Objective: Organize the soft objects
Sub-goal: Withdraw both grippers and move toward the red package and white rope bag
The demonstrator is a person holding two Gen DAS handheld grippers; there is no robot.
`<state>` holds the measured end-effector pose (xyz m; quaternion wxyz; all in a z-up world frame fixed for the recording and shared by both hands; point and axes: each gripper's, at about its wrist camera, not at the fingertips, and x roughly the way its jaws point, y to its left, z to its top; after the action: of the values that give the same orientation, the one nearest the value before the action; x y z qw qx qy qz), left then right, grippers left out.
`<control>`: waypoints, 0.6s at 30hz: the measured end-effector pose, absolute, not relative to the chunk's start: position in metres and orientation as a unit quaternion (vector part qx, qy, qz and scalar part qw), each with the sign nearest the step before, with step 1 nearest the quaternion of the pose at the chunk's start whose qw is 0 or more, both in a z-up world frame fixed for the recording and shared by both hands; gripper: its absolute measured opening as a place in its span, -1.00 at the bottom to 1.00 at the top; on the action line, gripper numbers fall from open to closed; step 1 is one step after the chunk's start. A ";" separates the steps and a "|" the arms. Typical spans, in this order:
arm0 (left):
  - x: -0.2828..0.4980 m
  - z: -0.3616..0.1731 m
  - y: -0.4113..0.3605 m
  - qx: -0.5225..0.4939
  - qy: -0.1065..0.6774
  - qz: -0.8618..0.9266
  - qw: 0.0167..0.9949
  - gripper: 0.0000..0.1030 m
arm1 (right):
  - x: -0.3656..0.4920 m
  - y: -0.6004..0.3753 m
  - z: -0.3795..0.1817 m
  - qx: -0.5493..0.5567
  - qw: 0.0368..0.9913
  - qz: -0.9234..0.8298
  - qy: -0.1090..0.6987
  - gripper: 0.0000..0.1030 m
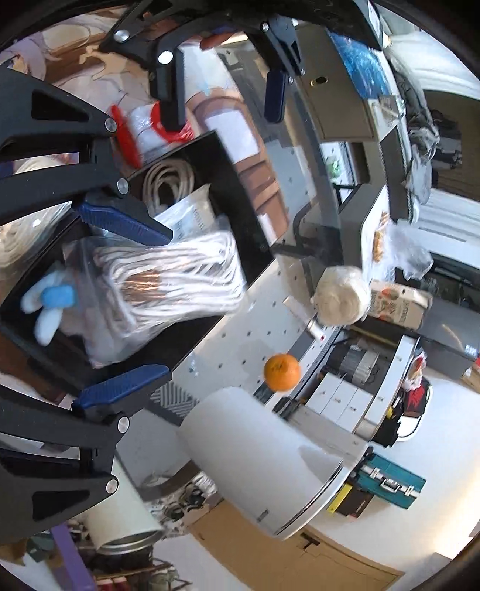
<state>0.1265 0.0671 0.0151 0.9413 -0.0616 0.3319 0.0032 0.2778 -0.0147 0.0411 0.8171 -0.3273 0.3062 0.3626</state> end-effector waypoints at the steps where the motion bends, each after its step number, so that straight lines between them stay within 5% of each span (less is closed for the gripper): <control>1: 0.126 0.015 0.067 -0.062 0.332 0.003 0.941 1.00 | 0.280 -0.017 0.040 -0.327 0.818 0.358 0.310 0.35; 7: 0.120 0.013 0.066 -0.062 0.334 0.004 0.941 1.00 | 0.277 -0.032 0.043 -0.301 0.837 0.334 0.312 0.40; 18: 0.092 0.008 0.070 -0.062 0.337 0.003 0.939 1.00 | 0.230 -0.089 0.061 -0.174 0.879 0.311 0.318 0.97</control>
<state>0.0924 0.0705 0.0082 0.9394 -0.0620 0.3371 0.0030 0.2299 -0.0887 0.0612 0.8787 -0.1738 0.3175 0.3111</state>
